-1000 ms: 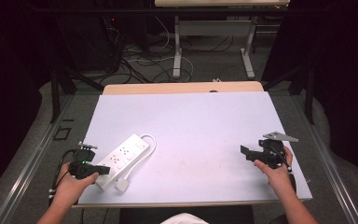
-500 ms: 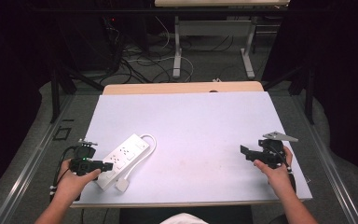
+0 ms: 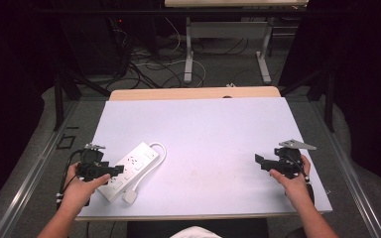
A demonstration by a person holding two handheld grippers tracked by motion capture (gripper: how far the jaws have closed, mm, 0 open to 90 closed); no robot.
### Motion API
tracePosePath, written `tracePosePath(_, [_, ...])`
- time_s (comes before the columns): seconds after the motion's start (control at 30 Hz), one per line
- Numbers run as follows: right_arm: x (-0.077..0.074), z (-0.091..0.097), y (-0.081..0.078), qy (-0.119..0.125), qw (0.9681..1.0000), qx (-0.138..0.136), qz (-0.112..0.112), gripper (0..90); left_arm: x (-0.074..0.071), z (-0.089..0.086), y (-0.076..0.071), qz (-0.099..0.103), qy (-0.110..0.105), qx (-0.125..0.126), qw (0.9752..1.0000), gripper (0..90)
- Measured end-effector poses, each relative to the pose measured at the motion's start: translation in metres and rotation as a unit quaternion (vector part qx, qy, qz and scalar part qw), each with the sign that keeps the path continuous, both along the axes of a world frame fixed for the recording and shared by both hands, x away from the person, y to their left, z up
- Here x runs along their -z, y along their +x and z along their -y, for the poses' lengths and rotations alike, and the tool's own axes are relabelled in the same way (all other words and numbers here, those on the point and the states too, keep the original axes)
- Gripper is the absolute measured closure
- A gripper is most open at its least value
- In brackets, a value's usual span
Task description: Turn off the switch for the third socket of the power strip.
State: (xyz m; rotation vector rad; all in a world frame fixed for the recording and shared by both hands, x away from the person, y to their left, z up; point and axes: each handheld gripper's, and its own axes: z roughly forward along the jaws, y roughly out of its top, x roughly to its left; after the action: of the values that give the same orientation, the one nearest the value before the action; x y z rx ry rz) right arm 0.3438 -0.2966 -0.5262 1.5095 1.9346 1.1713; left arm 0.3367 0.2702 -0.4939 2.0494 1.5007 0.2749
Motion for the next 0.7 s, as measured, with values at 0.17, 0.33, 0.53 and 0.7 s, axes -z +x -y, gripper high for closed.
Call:
tracePosePath(0.17, [0.0, 0.0, 0.0, 0.003, 1.0, 0.0, 0.0, 15.2, -0.003, 0.004, 0.005, 0.025, -0.002, 0.008, 0.9996, 29.5])
tracePosePath(0.33, [0.0, 0.001, 0.0, 0.002, 1.0, -0.002, 0.0, 15.2, -0.005, 0.008, 0.01, 0.041, -0.01, 0.013, 0.999, 26.4])
tracePosePath(0.53, [0.0, 0.0, 0.0, 0.002, 1.0, -0.001, 0.0, 15.2, -0.005, 0.016, 0.016, 0.047, -0.021, 0.011, 0.9986, 23.7])
tracePosePath(0.7, [0.0, 0.0, 0.0, 0.003, 1.0, 0.003, 0.004, 15.2, -0.002, 0.023, 0.021, 0.07, -0.019, 0.006, 0.9973, 18.7])
